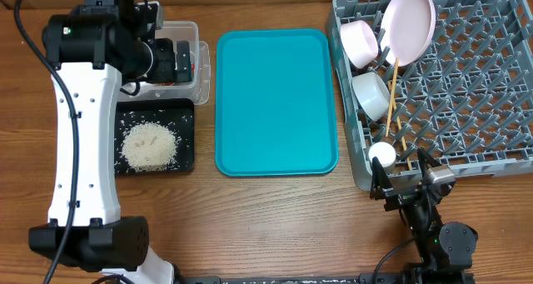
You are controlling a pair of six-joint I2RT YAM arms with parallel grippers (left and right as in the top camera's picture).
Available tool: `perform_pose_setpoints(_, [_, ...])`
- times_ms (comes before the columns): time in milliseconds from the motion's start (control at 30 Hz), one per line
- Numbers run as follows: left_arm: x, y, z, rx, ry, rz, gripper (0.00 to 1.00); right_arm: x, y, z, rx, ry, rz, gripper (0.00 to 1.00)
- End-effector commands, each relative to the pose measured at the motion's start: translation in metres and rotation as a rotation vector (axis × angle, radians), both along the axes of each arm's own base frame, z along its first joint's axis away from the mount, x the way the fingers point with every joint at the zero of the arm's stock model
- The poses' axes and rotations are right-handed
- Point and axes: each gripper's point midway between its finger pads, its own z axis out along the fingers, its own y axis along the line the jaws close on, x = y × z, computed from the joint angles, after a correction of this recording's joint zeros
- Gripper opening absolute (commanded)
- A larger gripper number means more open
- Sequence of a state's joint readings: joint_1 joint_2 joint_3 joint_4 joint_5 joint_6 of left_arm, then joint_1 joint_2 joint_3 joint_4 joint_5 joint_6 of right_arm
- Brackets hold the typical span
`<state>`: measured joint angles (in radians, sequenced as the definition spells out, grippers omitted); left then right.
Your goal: Sort waste into correct bins and load items into the dishwasher
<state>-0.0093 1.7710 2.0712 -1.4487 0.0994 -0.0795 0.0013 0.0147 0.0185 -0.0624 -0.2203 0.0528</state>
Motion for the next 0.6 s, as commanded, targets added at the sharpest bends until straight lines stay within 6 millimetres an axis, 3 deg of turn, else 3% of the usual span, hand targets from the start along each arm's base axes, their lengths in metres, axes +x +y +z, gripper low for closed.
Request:
perform_pose_setpoints(0, [-0.023, 0.016, 0.040, 0.076, -0.101, 0.041, 1.00, 0.000, -0.001, -0.002, 0.007, -0.003, -0.006, 1.00])
perform_pose_setpoints(167, [-0.047, 0.026, 0.067, 0.110, -0.208, 0.083, 1.00, 0.000, -0.001, -0.002, 0.007, -0.003, -0.006, 1.00])
perform_pose_setpoints(367, [-0.039, 0.009, 0.105, 0.037, -0.641, 0.000, 1.00, 0.000, -0.001, -0.002, 0.007, -0.003, -0.006, 1.00])
perform_pose_setpoints(467, [-0.046, 0.003, 0.101, 0.012, -0.793, -0.023, 1.00, 0.000, -0.001, -0.002, 0.007, -0.003, -0.006, 1.00])
perform_pose_setpoints(567, [-0.061, 0.001, 0.079, 0.005, -0.877, -0.032, 1.00, 0.000, -0.001, -0.002, 0.007, -0.003, -0.006, 1.00])
